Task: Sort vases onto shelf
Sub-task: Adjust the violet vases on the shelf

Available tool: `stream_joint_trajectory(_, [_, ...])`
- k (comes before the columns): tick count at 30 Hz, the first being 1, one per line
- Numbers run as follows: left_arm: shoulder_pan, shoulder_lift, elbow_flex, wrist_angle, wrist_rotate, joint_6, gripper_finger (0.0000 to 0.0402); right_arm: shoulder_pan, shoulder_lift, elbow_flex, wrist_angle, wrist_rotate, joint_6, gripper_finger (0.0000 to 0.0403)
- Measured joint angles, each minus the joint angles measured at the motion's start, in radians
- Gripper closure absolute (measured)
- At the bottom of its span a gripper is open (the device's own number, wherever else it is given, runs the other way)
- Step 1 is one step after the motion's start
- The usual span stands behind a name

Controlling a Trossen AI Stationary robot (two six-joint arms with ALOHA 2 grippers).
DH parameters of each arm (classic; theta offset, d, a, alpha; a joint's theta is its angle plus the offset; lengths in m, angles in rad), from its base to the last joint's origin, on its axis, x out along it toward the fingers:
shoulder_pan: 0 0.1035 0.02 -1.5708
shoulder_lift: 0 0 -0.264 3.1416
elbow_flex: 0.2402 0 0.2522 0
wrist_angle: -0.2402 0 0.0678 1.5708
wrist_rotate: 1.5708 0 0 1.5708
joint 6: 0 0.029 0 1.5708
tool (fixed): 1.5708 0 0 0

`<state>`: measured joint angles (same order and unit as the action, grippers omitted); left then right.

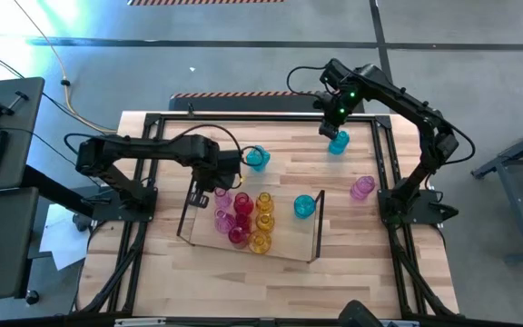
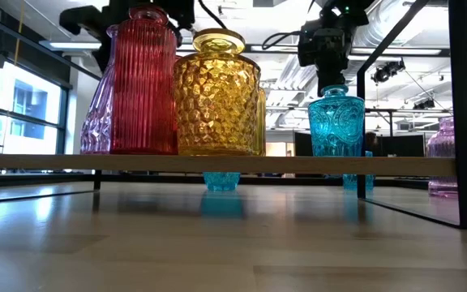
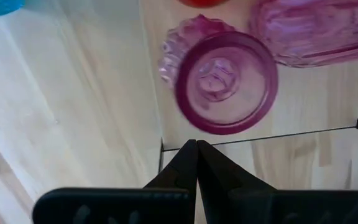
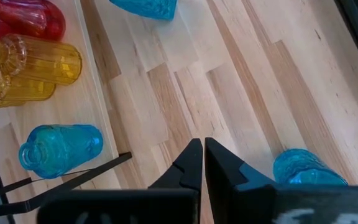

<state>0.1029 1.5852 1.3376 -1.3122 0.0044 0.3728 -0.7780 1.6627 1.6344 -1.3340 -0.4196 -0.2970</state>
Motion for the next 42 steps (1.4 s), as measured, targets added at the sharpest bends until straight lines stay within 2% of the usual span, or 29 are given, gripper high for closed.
stream_joint_trajectory(5, [0.008, -0.002, 0.0, 0.033, -0.002, 0.006, 0.0401, 0.0, 0.0, 0.0, 0.0, -0.001, 0.0, 0.0402])
stream_joint_trajectory(12, [0.007, -0.002, 0.0, 0.038, 0.074, 0.0, 0.0401, 0.0, 0.0, 0.0, 0.0, -0.002, -0.003, 0.0402])
stream_joint_trajectory(29, [0.007, -0.002, 0.0, 0.071, 0.143, 0.004, 0.0401, 0.0, -0.002, 0.0, 0.0, -0.003, -0.004, 0.0402])
stream_joint_trajectory(37, [0.007, -0.002, 0.0, 0.07, 0.113, -0.015, 0.0401, 0.0, -0.002, 0.0, 0.0, -0.003, -0.004, 0.0402])
stream_joint_trajectory(42, [0.009, -0.017, 0.001, 0.018, 0.022, -0.029, 0.0401, 0.0, -0.002, 0.0, 0.0, -0.003, 0.0, 0.0402])
